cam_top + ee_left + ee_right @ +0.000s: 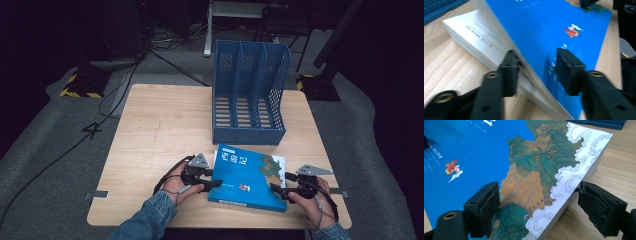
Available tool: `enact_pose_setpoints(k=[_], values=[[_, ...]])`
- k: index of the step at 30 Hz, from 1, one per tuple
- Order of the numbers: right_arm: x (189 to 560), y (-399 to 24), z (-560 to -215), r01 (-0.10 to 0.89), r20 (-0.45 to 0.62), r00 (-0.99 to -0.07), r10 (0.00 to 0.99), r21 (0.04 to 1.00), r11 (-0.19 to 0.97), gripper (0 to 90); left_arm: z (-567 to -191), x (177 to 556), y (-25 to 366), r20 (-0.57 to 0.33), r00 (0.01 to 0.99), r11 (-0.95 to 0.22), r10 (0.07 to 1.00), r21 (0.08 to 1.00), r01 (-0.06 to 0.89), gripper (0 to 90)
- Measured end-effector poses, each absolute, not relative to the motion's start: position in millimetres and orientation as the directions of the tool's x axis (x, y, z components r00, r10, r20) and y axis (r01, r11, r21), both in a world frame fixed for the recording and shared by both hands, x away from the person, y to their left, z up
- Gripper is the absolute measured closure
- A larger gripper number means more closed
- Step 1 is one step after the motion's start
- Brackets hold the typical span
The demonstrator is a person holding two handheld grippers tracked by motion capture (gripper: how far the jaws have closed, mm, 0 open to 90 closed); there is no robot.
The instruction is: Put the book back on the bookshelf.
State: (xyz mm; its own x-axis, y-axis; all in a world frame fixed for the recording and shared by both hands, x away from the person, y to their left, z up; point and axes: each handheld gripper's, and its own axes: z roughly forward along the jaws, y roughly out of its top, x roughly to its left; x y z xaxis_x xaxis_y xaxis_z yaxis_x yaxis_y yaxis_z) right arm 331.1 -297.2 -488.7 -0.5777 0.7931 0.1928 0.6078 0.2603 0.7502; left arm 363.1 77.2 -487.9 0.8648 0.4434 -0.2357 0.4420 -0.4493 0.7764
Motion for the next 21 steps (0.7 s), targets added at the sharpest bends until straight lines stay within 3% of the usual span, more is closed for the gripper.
enact_pose_setpoints(k=[5, 8, 12, 15, 18, 21], values=[[331, -296, -487, 0.587, 0.160, -0.590, 0.792, 0.758, 0.284, 16.9, -489, 362, 76, -0.246, 0.850, -0.415, 0.466, 0.787, 0.456, 50.8], [329, -295, -483, 0.548, 0.100, -0.603, 0.792, 0.773, 0.319, 22.9, -487, 362, 79, -0.287, 0.825, -0.382, 0.487, 0.780, 0.496, 60.3], [319, -293, -465, 0.466, -0.025, -0.591, 0.806, 0.805, 0.367, 22.6, -484, 363, 81, -0.344, 0.798, -0.349, 0.495, 0.762, 0.545, 71.1], [316, -288, -460, 0.444, -0.027, -0.618, 0.786, 0.813, 0.377, 22.5, -479, 363, 80, -0.375, 0.768, -0.340, 0.519, 0.734, 0.588, 72.5], [313, -274, -460, 0.425, 0.070, -0.716, 0.695, 0.833, 0.354, 21.6, -472, 362, 79, -0.390, 0.749, -0.343, 0.535, 0.710, 0.615, 75.6], [312, -258, -460, 0.399, 0.078, -0.760, 0.645, 0.840, 0.367, 17.7, -465, 363, 78, -0.393, 0.747, -0.363, 0.536, 0.692, 0.624, 78.8]])
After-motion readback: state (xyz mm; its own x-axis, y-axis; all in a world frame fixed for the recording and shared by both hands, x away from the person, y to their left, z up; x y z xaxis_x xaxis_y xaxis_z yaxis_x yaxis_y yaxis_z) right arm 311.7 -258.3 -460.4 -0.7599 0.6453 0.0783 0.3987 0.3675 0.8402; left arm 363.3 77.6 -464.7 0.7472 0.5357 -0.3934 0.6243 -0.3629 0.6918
